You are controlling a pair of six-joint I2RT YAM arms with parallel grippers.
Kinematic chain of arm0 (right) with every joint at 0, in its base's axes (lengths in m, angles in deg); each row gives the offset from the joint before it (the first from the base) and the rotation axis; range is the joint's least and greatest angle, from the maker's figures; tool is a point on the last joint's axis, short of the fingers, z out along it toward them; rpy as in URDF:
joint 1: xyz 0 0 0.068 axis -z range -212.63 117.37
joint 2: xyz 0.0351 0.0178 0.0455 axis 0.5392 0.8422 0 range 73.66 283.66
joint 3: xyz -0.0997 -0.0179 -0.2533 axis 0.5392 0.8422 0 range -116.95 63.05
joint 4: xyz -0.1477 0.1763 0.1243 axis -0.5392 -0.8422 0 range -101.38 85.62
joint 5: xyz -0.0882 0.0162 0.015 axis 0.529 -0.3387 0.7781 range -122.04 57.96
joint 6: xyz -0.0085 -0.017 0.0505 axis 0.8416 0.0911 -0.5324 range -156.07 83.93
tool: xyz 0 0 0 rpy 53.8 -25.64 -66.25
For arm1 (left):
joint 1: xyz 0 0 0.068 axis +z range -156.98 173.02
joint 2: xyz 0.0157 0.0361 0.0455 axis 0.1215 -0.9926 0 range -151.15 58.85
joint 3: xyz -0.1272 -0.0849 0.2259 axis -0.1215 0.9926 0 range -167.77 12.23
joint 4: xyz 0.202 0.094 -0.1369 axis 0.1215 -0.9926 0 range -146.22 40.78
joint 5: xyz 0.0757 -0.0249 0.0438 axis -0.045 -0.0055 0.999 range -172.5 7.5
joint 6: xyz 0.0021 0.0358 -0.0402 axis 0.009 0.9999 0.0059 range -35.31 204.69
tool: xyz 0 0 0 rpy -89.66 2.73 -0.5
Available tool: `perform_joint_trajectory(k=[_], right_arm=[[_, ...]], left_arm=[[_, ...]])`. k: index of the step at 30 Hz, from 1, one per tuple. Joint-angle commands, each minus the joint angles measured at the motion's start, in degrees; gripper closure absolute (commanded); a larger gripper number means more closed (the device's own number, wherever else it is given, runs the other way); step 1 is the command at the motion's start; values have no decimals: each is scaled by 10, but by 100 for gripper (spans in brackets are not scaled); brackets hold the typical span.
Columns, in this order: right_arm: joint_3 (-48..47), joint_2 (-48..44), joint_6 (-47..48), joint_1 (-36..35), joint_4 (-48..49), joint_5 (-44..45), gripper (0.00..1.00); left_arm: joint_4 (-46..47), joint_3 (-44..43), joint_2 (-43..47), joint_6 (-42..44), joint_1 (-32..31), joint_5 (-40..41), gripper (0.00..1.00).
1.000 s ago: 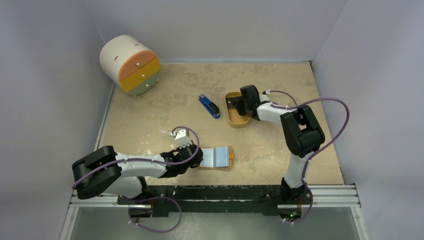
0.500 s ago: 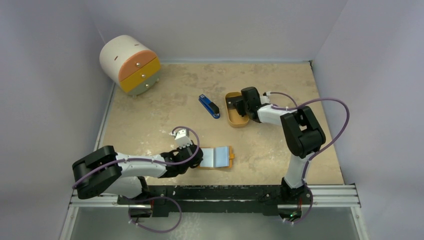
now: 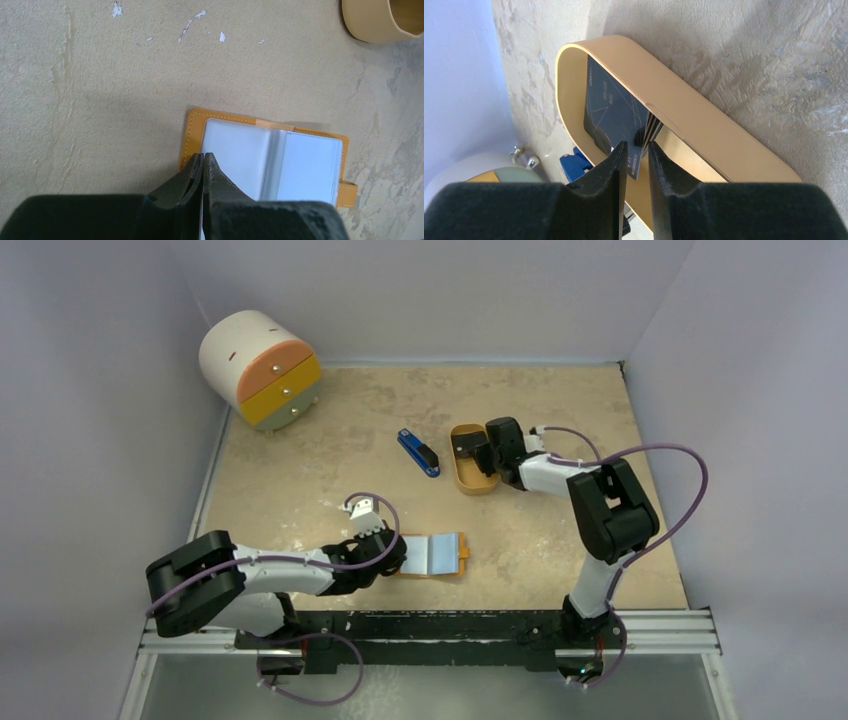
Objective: Put the credit cards into the card holder
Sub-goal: Pick up the credit card from the storage box.
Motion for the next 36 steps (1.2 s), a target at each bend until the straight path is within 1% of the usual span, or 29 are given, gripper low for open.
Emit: perform_joint_trajectory(k=[1,5,8,10,13,18,29,36], right_arm=[[6,-21,4,2,-2,10,76],[6,-17,12,2,2,-7,74],[3,-13,17,2,9,-12,68],[1,-10,20,1,12,-16,62],[-4,-5,23,2,15,-20,58],[-15,5,26,1,13,-27,62],[-30,24,28,2,16,-37,63],[-20,19,26,1,24,-27,74]], left_arm=[[-4,-7,-9,4,0,2,100],[-4,-8,-9,5,0,2,100],[-6,-10,-9,7,0,2,100],[-7,-10,-9,8,0,2,100],[-8,-10,-9,9,0,2,100],[-9,-10,-8,10,0,3,100],[-11,-11,-6,12,0,5,100],[-11,-10,-6,12,0,6,100]])
